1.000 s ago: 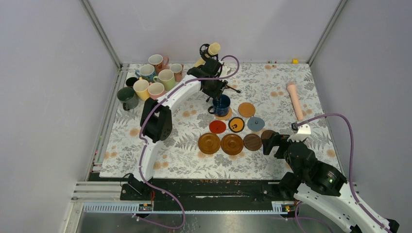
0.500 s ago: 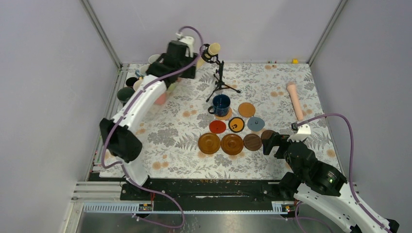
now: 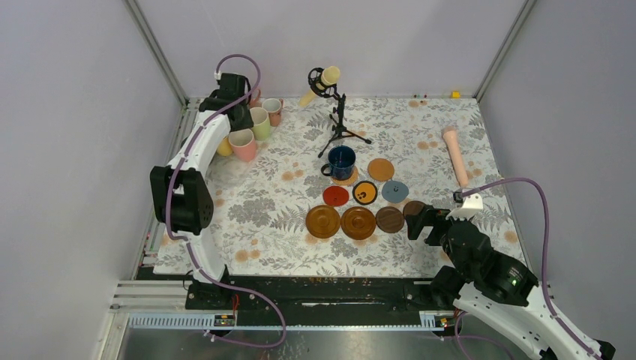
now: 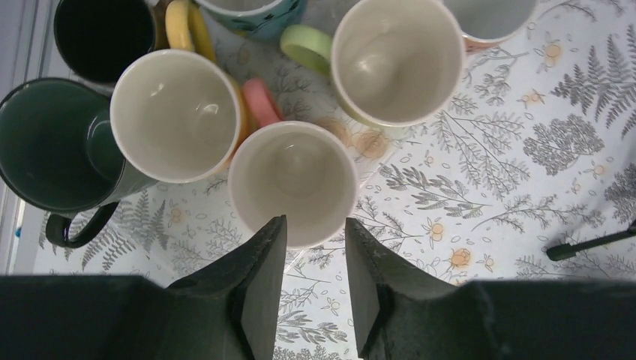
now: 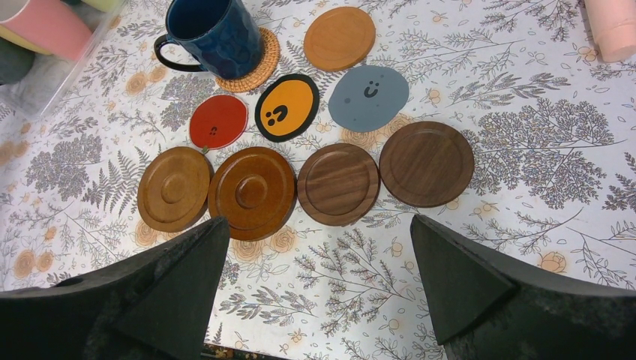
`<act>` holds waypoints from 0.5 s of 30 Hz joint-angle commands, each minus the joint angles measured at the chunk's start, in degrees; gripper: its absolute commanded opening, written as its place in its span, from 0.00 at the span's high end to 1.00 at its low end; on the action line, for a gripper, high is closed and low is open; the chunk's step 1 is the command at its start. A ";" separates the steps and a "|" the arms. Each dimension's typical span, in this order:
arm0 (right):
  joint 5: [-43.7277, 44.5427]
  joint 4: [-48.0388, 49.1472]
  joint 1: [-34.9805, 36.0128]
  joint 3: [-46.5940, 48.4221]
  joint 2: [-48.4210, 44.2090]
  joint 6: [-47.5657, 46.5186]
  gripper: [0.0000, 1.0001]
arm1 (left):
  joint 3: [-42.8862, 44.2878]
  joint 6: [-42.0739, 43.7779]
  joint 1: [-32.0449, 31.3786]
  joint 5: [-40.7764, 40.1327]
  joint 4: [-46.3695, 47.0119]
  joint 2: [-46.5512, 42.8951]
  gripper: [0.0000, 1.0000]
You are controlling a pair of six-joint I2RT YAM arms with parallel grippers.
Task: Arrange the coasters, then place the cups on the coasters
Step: Place the cup on the coaster.
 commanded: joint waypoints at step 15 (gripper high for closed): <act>1.11 0.67 -0.21 0.58 -0.26 -0.18 0.01 | -7.96 -12.62 6.94 1.55 5.12 -1.94 0.63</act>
